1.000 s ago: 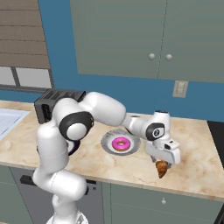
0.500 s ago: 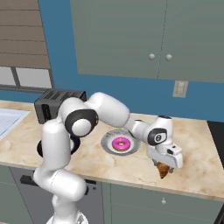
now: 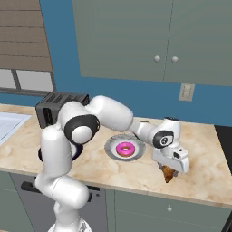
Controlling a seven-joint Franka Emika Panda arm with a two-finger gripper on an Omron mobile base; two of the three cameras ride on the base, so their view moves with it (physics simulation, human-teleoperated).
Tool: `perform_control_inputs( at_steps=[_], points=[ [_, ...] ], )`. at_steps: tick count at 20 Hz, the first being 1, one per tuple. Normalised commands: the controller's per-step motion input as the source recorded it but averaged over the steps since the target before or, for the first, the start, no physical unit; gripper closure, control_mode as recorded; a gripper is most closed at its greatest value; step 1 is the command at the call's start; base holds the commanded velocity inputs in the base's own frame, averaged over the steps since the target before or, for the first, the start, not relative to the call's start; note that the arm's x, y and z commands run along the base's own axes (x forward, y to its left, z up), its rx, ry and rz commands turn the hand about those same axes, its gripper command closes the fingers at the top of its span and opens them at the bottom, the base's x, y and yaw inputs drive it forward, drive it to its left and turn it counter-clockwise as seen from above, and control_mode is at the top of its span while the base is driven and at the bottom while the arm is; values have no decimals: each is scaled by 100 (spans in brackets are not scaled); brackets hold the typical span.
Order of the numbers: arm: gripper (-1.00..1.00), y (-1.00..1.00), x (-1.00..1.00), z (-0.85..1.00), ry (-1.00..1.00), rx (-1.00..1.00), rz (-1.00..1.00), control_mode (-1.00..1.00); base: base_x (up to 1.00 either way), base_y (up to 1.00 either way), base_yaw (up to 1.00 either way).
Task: Place the pastries on the plates.
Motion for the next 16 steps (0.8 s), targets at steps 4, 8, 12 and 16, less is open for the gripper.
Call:
perform_control_inputs(
  at_steps=[4,8,12,16],
  points=[
    [100,41,-4,62,-8,-3,0,-100,0,0,0],
    [100,62,-38,50,-14,-4,0,-100,0,0,0],
    [100,81,-44,19,-6,-4,0,-100,0,0,0],
    [100,89,-42,30,-1,-4,4,-100,0,0,0]
  ],
)
